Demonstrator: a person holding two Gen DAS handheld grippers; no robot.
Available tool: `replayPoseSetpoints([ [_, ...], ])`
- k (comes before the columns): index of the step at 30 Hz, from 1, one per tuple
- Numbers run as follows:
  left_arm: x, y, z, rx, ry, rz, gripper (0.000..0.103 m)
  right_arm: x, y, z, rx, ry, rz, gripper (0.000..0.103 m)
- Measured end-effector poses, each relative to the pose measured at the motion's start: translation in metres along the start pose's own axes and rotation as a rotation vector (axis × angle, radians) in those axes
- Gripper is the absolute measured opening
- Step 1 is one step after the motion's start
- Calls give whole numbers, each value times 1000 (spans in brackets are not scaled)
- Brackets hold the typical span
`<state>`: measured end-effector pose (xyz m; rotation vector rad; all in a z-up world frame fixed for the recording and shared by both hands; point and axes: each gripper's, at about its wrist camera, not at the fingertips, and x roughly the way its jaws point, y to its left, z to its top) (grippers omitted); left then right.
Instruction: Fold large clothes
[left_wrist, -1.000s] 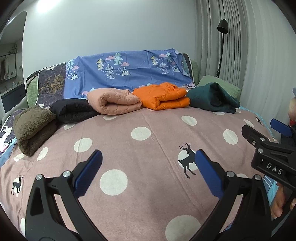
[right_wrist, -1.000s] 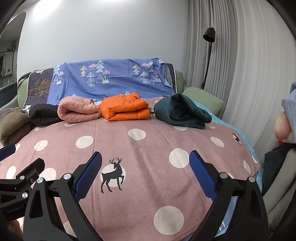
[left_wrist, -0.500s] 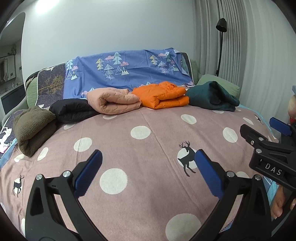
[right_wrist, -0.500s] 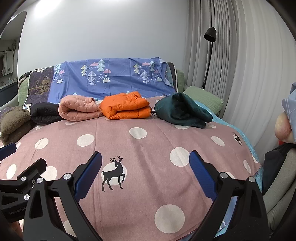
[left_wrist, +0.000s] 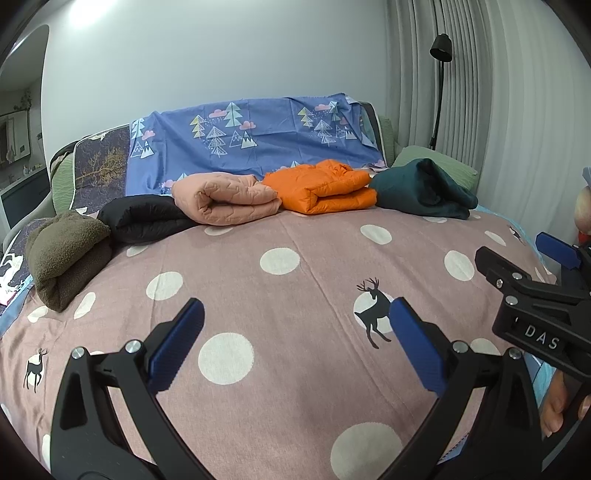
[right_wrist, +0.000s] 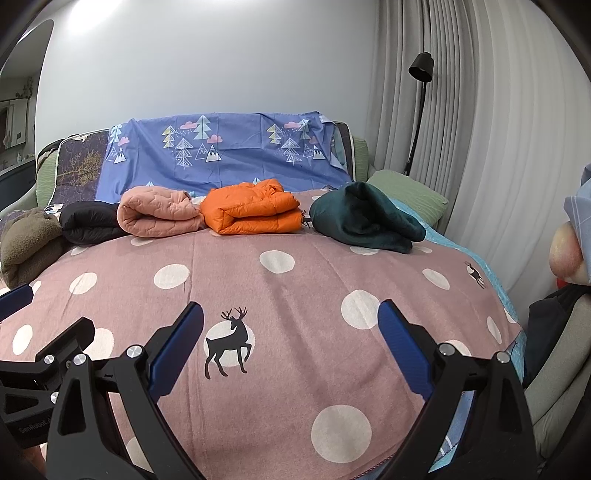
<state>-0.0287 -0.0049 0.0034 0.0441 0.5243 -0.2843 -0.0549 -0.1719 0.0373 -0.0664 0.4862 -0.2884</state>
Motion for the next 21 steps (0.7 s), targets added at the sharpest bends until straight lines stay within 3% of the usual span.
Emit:
replayPoseSetpoints([
  [21, 4, -1, -3, 10, 15, -3, 101, 2, -1, -3, 8, 10, 4, 95],
])
